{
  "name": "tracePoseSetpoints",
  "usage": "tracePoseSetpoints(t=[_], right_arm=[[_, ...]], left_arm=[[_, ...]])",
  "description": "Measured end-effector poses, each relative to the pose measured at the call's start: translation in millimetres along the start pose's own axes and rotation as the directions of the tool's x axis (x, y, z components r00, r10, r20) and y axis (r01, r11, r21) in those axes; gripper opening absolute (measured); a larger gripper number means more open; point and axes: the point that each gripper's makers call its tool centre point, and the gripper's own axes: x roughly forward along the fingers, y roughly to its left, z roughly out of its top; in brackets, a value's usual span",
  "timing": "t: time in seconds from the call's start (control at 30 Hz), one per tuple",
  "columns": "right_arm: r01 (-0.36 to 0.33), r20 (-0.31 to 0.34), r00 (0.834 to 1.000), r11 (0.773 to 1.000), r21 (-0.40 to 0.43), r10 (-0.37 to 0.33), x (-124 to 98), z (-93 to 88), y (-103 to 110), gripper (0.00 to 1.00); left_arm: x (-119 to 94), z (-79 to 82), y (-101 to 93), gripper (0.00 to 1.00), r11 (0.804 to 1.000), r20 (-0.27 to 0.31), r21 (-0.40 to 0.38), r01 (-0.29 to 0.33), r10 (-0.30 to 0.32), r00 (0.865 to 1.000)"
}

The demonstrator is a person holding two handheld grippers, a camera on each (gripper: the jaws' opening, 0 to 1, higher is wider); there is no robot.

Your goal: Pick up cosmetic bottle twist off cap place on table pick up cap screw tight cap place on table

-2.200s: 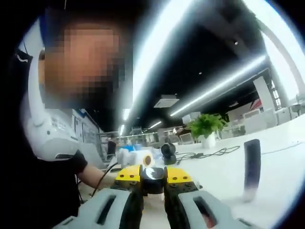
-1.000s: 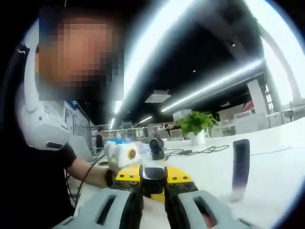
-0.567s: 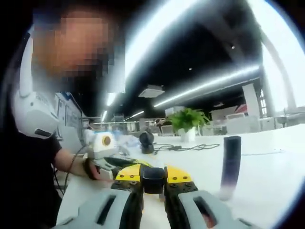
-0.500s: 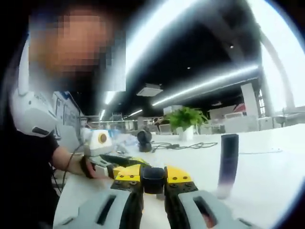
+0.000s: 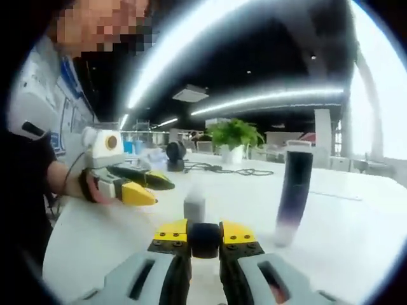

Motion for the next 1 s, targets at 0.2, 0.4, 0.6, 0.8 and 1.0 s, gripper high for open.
tracePoseSetpoints(t=[0.2,0.4,0.6,0.8,1.0], right_arm=[[0.017,-0.077,0.997,1.000,-0.011,-0.018,4.1,-14.6,-4.9,0.11],[0.034,-0.122,0.992,0.999,0.010,-0.033,3.7,-22.8,-12.2,0.11],[0.041,-0.153,0.987,0.999,0.008,-0.040,4.5,-28.1,-13.9,0.11],[0.058,-0.162,0.985,0.998,0.015,-0.055,3.8,-30.9,-16.9,0.11],[0.061,-0.166,0.985,0.998,0.025,-0.056,3.5,-32.2,-17.2,0.11]], left_arm=[[-0.9,3.8,1.4,0.18,0.999,0.020,-0.034,0.002,-0.001,1.000],[-1.0,3.8,3.3,0.18,0.999,0.022,-0.034,-0.006,0.006,1.000],[-0.2,-0.2,2.9,0.18,1.000,0.004,-0.016,-0.006,0.006,1.000],[-0.7,-0.1,3.7,0.18,1.000,0.006,-0.023,-0.007,0.007,1.000],[-0.8,-0.2,2.8,0.18,1.000,0.007,-0.022,-0.004,0.004,1.000]])
